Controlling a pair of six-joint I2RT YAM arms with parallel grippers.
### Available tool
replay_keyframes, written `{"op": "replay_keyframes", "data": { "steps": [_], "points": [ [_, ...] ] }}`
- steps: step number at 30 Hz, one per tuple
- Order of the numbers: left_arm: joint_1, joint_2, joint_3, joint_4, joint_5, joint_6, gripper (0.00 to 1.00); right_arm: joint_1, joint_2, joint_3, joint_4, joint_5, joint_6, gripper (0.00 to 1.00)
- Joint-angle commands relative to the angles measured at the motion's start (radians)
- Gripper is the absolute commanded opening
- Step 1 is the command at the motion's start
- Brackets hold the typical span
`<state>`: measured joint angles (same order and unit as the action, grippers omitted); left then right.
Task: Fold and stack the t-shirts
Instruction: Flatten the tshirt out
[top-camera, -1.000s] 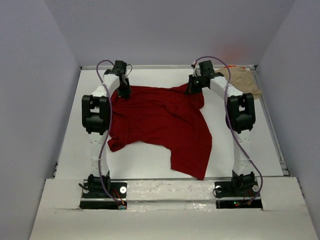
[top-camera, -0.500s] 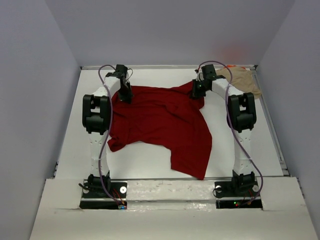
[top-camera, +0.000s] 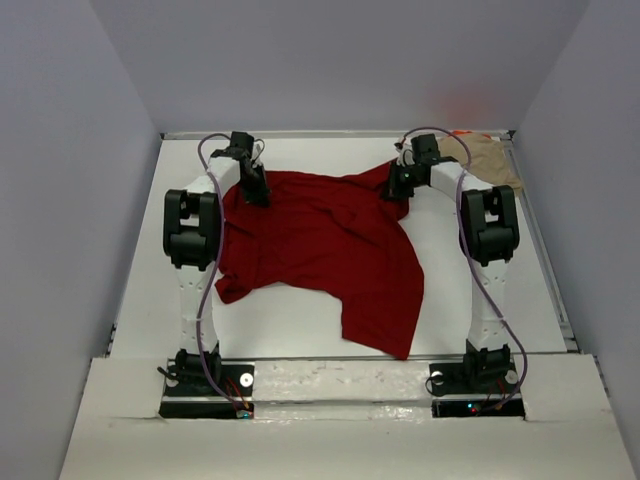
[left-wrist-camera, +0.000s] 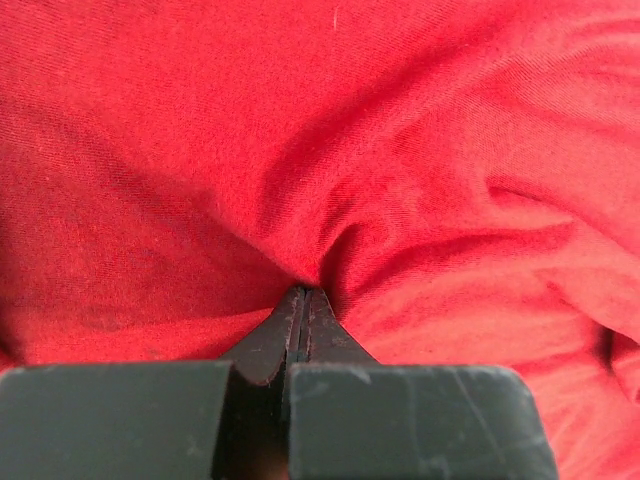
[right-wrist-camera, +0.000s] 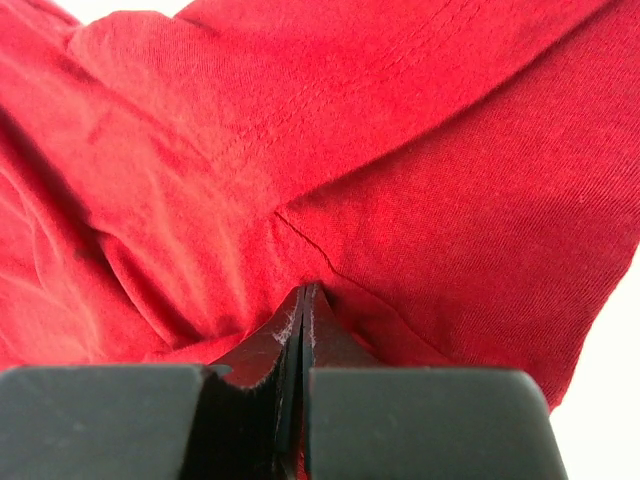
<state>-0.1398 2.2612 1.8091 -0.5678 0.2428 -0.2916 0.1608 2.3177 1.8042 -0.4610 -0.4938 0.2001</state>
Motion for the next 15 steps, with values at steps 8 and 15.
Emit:
{"op": "replay_keyframes", "data": {
  "steps": [8, 15],
  "points": [
    [-0.007, -0.199, -0.319, 0.084, 0.030, -0.050, 0.00, 0.002, -0.173, -0.158, 0.047, 0.014, 0.039, 0.00],
    [-0.004, -0.353, -0.510, 0.128, 0.000, -0.073, 0.00, 0.002, -0.257, -0.238, 0.047, 0.040, 0.053, 0.00]
  ]
}}
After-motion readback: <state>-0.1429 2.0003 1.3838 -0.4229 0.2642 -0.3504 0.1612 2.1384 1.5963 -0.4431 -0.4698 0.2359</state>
